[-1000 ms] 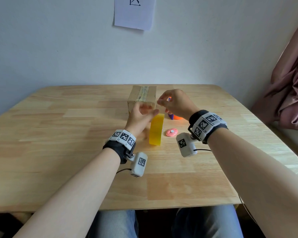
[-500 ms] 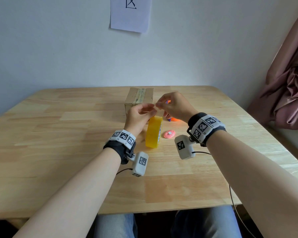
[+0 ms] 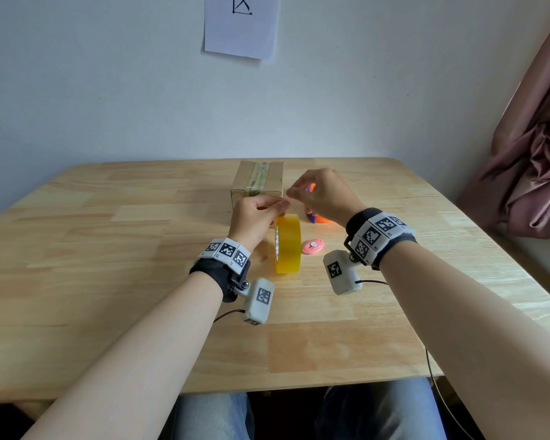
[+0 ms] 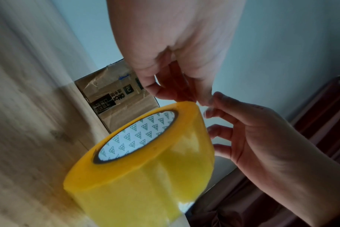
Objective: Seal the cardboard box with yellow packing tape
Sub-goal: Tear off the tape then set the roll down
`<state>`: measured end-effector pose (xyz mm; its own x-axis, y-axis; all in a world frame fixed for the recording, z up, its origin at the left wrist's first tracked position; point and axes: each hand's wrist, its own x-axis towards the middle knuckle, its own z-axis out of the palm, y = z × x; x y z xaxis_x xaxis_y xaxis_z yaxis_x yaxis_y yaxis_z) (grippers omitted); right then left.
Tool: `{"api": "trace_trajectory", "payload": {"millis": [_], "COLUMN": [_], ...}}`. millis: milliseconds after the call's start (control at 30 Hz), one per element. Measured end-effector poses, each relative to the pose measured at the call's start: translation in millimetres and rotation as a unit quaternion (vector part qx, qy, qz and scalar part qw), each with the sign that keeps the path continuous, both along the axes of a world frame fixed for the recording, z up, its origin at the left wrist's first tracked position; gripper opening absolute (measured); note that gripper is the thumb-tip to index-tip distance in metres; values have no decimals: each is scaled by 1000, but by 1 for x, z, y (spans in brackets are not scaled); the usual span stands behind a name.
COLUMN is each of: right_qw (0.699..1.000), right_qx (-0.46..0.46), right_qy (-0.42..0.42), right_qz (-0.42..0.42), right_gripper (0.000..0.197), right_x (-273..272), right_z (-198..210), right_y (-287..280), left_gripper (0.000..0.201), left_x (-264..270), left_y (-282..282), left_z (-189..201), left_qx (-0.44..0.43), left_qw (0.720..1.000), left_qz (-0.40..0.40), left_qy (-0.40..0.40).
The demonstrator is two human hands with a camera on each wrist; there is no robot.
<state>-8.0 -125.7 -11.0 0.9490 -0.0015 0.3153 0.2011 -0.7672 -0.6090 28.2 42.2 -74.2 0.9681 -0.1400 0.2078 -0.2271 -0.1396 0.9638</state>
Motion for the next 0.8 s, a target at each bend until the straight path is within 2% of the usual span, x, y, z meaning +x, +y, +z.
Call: {"api": "trace_trajectory", "payload": {"millis": [167, 233, 300, 333, 400, 500, 567, 633, 800], "right_qw": [997, 996, 997, 995, 991, 993, 996, 998, 998], "right_qx": [-48, -43, 19, 62, 121, 115, 83, 56, 61], "right_qy": [-61, -60, -36, -21, -7, -7, 3, 10, 32], "right_qz": [-22, -44, -71, -73, -52, -18, -4, 3, 12], "right_gripper": [23, 35, 53, 55, 40, 7, 9, 18, 24], "right_x": [5, 7, 7, 7, 5, -1, -1, 0, 0], "right_z": [-9, -13, -9, -7, -3, -2, -8, -15, -23], "right_y": [-2, -4, -12, -17, -23, -18, -12, -10, -4], "left_gripper": [23, 22, 19, 16, 10, 9, 14, 15, 19], "left_x": [2, 3, 4, 4, 6, 8, 7, 6, 6], "left_y": [-1, -1, 1, 3, 6, 5, 3, 3, 6], "left_z": [1, 1, 0, -1, -2, 1, 3, 3, 4], "left_qx": [14, 21, 19, 15, 0, -21, -26, -25, -11], "left_qw": [1000, 1000, 1000, 1000, 999, 999, 998, 999, 999], "left_qz": [3, 6, 8, 8, 9, 9, 2, -3, -11], "left_qy": [11, 7, 10, 16, 35, 49, 51, 47, 31]}}
